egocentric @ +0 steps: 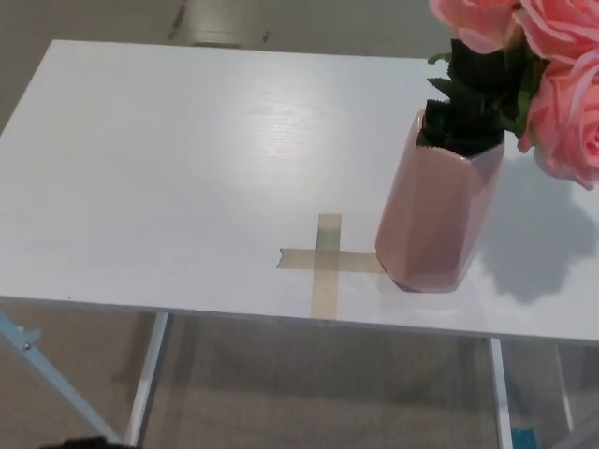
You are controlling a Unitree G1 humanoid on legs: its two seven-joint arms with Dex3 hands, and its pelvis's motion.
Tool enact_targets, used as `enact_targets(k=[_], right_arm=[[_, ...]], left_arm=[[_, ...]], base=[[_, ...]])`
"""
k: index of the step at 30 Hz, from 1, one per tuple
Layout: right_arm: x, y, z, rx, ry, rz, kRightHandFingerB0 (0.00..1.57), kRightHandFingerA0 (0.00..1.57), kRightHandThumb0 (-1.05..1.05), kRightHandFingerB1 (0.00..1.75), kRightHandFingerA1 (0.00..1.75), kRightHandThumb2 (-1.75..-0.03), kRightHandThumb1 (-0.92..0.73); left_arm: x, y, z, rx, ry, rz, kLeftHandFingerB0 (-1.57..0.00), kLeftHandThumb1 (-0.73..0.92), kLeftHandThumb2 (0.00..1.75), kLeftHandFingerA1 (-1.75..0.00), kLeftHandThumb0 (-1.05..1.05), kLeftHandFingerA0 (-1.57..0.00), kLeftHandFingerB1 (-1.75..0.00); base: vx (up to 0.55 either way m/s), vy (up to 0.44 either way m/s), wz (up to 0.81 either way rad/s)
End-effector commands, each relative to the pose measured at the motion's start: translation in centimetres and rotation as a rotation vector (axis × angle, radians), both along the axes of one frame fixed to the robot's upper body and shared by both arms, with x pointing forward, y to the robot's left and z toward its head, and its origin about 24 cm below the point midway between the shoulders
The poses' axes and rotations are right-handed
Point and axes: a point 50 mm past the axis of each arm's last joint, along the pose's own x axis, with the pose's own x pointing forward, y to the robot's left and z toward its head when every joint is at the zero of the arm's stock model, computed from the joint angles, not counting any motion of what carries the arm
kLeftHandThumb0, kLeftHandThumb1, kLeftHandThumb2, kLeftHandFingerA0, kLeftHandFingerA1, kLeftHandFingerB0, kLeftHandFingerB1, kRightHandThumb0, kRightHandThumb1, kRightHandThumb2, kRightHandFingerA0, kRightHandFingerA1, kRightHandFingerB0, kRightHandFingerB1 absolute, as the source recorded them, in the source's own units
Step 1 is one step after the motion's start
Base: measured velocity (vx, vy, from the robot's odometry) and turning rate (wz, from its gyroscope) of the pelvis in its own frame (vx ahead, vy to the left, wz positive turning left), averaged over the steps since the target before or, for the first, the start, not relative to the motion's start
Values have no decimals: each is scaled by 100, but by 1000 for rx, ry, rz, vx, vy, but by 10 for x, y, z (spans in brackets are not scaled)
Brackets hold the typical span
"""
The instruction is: Use the left hand to pick up the rose and then lift and insert it into the pink vase.
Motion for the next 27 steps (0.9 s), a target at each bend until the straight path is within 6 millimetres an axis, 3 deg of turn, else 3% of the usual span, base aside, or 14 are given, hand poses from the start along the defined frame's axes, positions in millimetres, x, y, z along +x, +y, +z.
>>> enact_targets(k=[1, 6, 11, 18, 19, 22, 23, 27], right_arm=[[-15, -3, -6, -7, 47, 2, 61, 71, -34, 45, 50, -58, -65], [-11, 3, -7, 18, 38, 5, 61, 70, -34, 45, 50, -58, -65], [-7, 3, -4, 29, 13, -17, 61, 70, -34, 45, 50, -58, -65], [1, 2, 0, 43, -10, -24, 61, 70, -34, 45, 50, -58, -65], [0, 1, 0, 49, -10, -24, 61, 70, -33, 44, 50, -58, -65], [5, 1, 2, 54, -16, -19, 60, 69, -33, 44, 49, -58, -65], [6, 1, 2, 55, -17, -18, 60, 68, -33, 44, 49, -58, -65], [8, 0, 3, 64, -15, -33, 62, 71, -33, 45, 51, -58, -64]], left_arm=[[15, 26, -40, 337, 109, 291, -40, 58, 59, -36, -41, -41, -34], [14, 29, -56, 388, 143, 481, -40, 58, 58, -34, -46, -35, -34], [3, 34, -56, 415, 89, 314, -33, 60, 58, -33, -53, -30, -32], [7, 46, -52, 351, 111, 396, -31, 59, 58, -34, -53, -35, -31], [6, 48, -52, 340, 110, 407, -19, 43, 80, -50, -53, -33, -42], [9, 48, -52, 345, 104, 411, -19, 42, 80, -50, -51, -34, -42], [10, 49, -52, 348, 107, 406, -31, 56, 58, -34, -54, -37, -31], [13, 48, -52, 347, 113, 394, -31, 55, 57, -34, -50, -37, -31]], base=[[0, 0, 0], [0, 0, 0], [0, 0, 0], [0, 0, 0], [0, 0, 0], [0, 0, 0], [0, 0, 0], [0, 0, 0]])
